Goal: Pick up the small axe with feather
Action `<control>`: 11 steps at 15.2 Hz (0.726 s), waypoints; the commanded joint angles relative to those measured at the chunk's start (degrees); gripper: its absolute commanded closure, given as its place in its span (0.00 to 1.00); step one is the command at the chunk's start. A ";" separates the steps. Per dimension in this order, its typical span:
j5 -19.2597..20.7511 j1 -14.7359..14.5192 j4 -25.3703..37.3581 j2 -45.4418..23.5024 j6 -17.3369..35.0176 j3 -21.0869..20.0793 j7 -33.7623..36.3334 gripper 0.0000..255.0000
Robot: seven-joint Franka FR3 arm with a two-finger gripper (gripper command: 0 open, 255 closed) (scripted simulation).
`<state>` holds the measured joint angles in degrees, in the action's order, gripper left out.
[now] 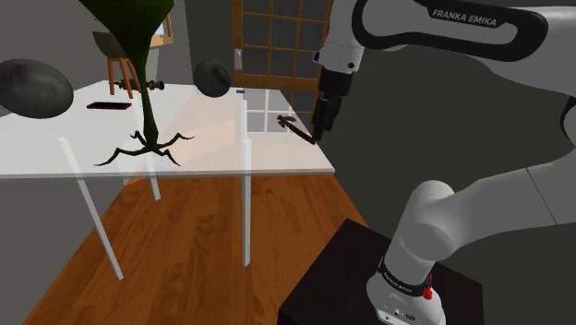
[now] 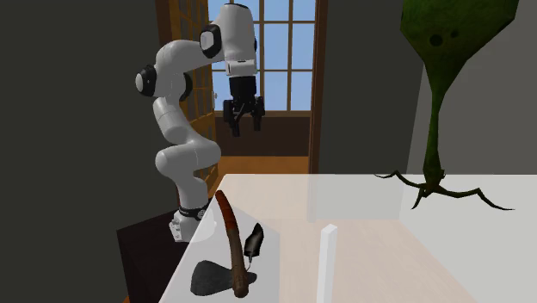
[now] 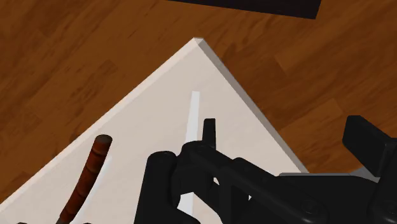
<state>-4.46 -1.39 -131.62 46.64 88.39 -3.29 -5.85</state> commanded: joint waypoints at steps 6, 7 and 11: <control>1.86 3.31 3.49 -8.95 5.30 1.09 2.44 0.00; 2.21 3.94 4.34 -10.76 6.22 1.33 2.96 0.00; 3.60 6.30 8.24 -17.95 9.41 2.41 5.09 0.00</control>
<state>-1.21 4.30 -124.34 30.36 97.07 -1.17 -1.33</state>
